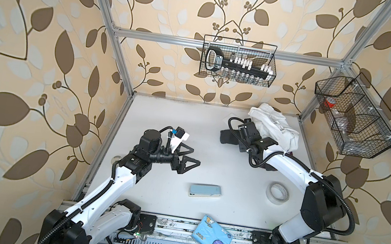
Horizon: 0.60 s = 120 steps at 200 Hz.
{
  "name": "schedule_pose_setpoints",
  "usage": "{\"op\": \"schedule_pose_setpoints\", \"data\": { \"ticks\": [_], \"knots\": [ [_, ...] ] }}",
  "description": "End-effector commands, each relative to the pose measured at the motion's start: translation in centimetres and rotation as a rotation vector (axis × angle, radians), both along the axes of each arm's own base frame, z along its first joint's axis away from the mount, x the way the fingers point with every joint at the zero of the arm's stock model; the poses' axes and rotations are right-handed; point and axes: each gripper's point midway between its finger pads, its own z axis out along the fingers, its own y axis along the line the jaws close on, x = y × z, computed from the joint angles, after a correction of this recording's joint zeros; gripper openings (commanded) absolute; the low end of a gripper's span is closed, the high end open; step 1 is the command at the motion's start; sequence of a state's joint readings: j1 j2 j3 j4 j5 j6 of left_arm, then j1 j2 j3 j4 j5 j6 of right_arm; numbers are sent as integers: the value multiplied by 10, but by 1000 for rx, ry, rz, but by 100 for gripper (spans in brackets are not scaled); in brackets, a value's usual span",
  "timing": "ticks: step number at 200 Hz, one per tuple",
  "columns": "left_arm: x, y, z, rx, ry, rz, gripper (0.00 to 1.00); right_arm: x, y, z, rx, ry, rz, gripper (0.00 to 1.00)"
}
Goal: Pick out a specific cloth from the pile
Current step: 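Reach the right gripper into the pile and grasp the teal shirt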
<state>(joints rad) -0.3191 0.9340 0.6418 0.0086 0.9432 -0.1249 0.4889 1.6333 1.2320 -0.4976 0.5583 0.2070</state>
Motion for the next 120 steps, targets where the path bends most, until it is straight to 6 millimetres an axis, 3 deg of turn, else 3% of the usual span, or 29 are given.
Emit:
{"op": "schedule_pose_setpoints", "data": {
  "ticks": [1, 51, 120],
  "knots": [
    [-10, -4, 19, -16, -82, -48, 99, 11, -3, 26, -19, -80, -25, 0],
    [-10, -4, 19, -7, -85, -39, 99, 2, -3, 92, 23, -236, 2, 0],
    [-11, -4, 19, 8, -94, -28, 99, -7, -20, 185, 10, -463, -26, 0]
  ]
}}
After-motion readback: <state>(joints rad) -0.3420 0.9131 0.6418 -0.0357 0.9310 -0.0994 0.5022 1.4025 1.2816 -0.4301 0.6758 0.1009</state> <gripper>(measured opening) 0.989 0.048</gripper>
